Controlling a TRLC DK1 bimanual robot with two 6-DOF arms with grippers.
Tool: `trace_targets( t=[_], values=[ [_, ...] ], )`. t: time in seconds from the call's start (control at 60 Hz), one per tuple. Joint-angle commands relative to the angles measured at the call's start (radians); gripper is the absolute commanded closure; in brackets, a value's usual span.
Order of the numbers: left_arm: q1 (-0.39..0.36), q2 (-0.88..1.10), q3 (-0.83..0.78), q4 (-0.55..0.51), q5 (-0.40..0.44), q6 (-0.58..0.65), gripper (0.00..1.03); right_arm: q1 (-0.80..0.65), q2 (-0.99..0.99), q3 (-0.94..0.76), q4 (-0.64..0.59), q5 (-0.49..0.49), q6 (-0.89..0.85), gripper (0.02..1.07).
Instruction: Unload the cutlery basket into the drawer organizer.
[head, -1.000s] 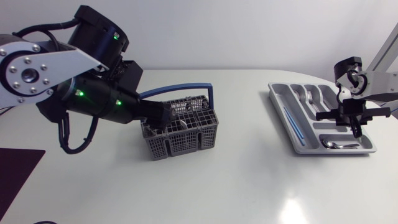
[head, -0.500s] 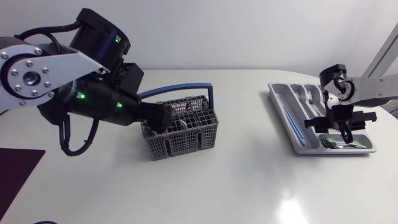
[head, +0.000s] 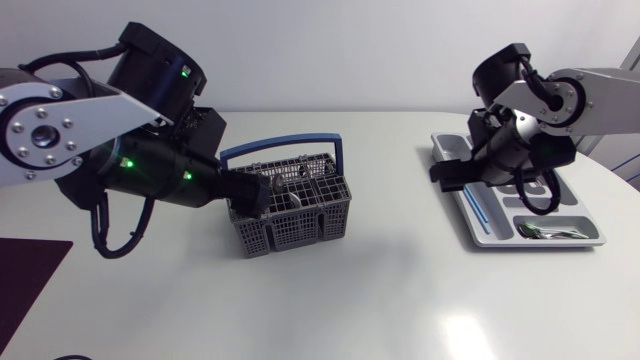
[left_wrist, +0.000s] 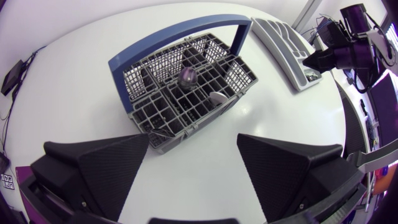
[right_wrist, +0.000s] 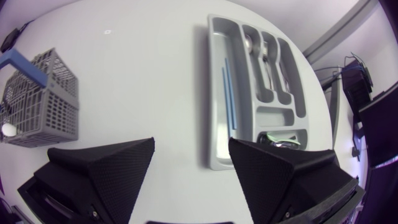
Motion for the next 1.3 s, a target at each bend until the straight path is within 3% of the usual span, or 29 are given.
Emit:
trace_targets(
  t=[0.0,0.367,0.7,0.833,1.0,1.283],
  values=[
    [0.004,-0.025,-0.028,0.005,-0.015,-0.004,0.04,0.077,-0.019,0.039,-0.026,-0.026,0.047,0.2],
    [0.029,-0.034,-0.043,-0.009,-0.024,-0.074,0.04,0.261,-0.028,0.13,-0.048,-0.201,0.053,0.18],
    [0.023,-0.044,-0.065,0.007,-0.027,-0.1,0.04,0.335,-0.019,0.145,-0.037,-0.256,0.045,0.18],
    [-0.02,-0.041,-0.059,0.034,-0.067,-0.055,0.04,0.338,-0.022,0.135,-0.035,-0.284,0.045,0.18],
    [-0.01,-0.002,-0.017,0.06,-0.073,-0.04,0.04,0.338,-0.028,0.101,-0.023,-0.291,0.045,0.18],
    [-0.054,0.099,0.105,-0.03,-0.058,-0.262,0.04,0.324,-0.045,0.069,-0.02,-0.307,0.059,0.17]
  ],
)
